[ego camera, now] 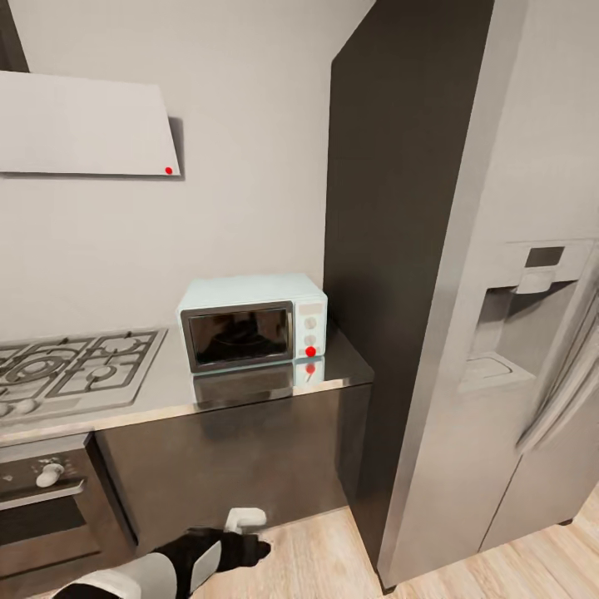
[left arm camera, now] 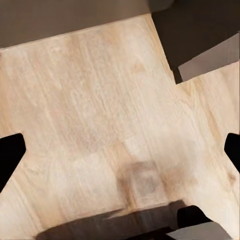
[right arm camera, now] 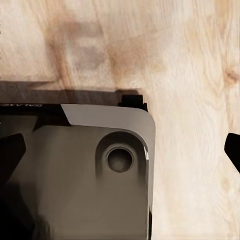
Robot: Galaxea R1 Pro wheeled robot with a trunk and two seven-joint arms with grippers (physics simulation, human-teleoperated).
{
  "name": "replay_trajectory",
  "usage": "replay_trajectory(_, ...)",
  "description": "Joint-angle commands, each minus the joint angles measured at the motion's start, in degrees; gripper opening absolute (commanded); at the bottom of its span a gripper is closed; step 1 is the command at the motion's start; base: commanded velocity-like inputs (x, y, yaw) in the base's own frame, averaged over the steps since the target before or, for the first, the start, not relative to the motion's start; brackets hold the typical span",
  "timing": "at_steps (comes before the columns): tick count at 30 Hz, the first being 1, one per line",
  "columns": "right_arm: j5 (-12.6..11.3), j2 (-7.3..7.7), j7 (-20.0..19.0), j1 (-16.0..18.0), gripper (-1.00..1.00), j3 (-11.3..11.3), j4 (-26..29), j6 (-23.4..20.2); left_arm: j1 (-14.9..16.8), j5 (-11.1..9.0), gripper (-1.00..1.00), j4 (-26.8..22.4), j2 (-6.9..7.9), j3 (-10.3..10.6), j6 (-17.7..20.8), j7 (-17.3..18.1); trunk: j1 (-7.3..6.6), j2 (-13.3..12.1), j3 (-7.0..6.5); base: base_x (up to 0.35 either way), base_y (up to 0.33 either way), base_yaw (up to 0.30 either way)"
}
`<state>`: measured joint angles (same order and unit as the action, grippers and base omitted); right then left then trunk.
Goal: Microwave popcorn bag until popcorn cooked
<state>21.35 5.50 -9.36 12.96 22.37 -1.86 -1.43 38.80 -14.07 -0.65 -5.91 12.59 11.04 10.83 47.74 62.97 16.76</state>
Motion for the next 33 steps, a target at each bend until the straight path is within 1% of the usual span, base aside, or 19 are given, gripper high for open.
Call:
replay_trajectory(1, 0.5, -0.03, -0.1, 0.1, 1.0, 0.5, -0.1, -0.2, -0.2, -0.7, 1.0, 0.2, 0.73, 0.4, 0.1, 0.1, 0.0, 0.0, 0.07, 0.0, 0.0, 0.0)
replay_trajectory(2, 0.5, -0.1, -0.1, 0.1, 1.0, 0.4, -0.1, -0.4, -0.5, -0.7, 1.0, 0.3, 1.43, 0.4, -0.1, 0.1, 0.0, 0.0, 0.07, 0.0, 0.0, 0.0)
replay_trajectory(3, 0.5, -0.23, -0.1, 0.1, 1.0, 0.4, -0.1, -0.6, -3.0, -0.8, 1.0, 0.5, 2.6, 0.4, -1.1, 0.1, 0.0, 0.0, 0.07, 0.0, 0.0, 0.0)
replay_trajectory(4, 0.5, -0.26, -0.1, 0.1, 1.0, 0.4, -0.1, -0.6, -4.9, -0.9, 1.0, 0.6, 3.12, 0.4, -2.0, 0.1, 0.0, 0.0, 0.07, 0.0, 0.0, 0.0)
replay_trajectory(6, 0.5, -0.29, -0.1, 0.1, 1.0, 0.4, -0.1, -0.4, -11.1, -1.5, 1.0, 0.6, 4.32, 0.4, -5.8, 0.1, 0.0, 0.0, 0.07, 0.0, 0.0, 0.028)
replay_trajectory(7, 0.5, -0.27, -0.1, 0.1, 1.0, 0.4, -0.1, -0.4, -13.2, -1.8, 1.0, 0.6, 4.62, 0.4, -7.2, 0.1, 0.0, 0.0, 0.07, 0.0, 0.0, 0.128)
replay_trajectory(8, 0.5, -0.25, -0.1, 0.0, 1.0, 0.4, -0.1, -0.3, -16.2, -2.5, 1.0, 0.6, 4.91, 0.4, -9.5, 0.1, 0.0, 0.0, 0.07, 0.0, 0.0, 0.199)
replay_trajectory(9, 0.5, -0.27, -0.1, 0.1, 1.0, 0.4, -0.1, -0.3, -17.8, -3.2, 1.0, 0.6, 5.02, 0.4, -10.8, 0.1, 0.0, 0.0, 0.07, 0.0, 0.0, 0.225)
replay_trajectory(10, 0.5, -0.3, -0.1, 0.1, 1.0, 0.4, -0.1, -0.3, -19.5, -4.6, 1.0, 0.6, 5.17, 0.4, -12.1, 0.1, 0.0, 0.0, 0.07, 0.0, 0.0, 0.248)
replay_trajectory(11, 0.5, -0.26, -0.1, 0.1, 1.0, 0.4, -0.1, -0.3, -20.8, -6.2, 1.0, 0.6, 5.58, 0.4, -12.8, 0.1, 0.0, 0.0, 0.07, 0.0, 0.0, 0.26)
replay_trajectory(13, 0.5, -0.27, -0.1, 0.1, 1.0, 0.4, -0.1, -0.3, -22.7, -8.3, 1.0, 0.6, 6.21, 0.4, -13.3, 0.1, 0.0, 0.0, 0.07, 0.0, 0.0, 0.266)
replay_trajectory(14, 0.5, -0.3, -0.1, 0.1, 1.0, 0.4, -0.1, -0.3, -23.7, -8.8, 1.0, 0.6, 6.38, 0.4, -13.5, 0.1, 0.0, 0.0, 0.07, 0.0, 0.0, 0.27)
replay_trajectory(18, 0.5, -0.26, -0.1, 0.1, 1.0, 0.4, -0.1, -0.1, -24.9, -9.4, 1.0, 0.6, 6.59, 0.4, -13.7, 0.1, 0.0, 0.0, 0.07, 0.0, 0.0, 0.271)
replay_trajectory(33, 0.5, -0.37, 0.2, 0.0, 1.0, 0.4, -0.1, -0.1, -25.1, -9.5, 1.0, 0.6, 6.46, 0.4, -13.8, 0.0, 0.0, 0.0, 0.07, 0.0, 0.0, 0.271)
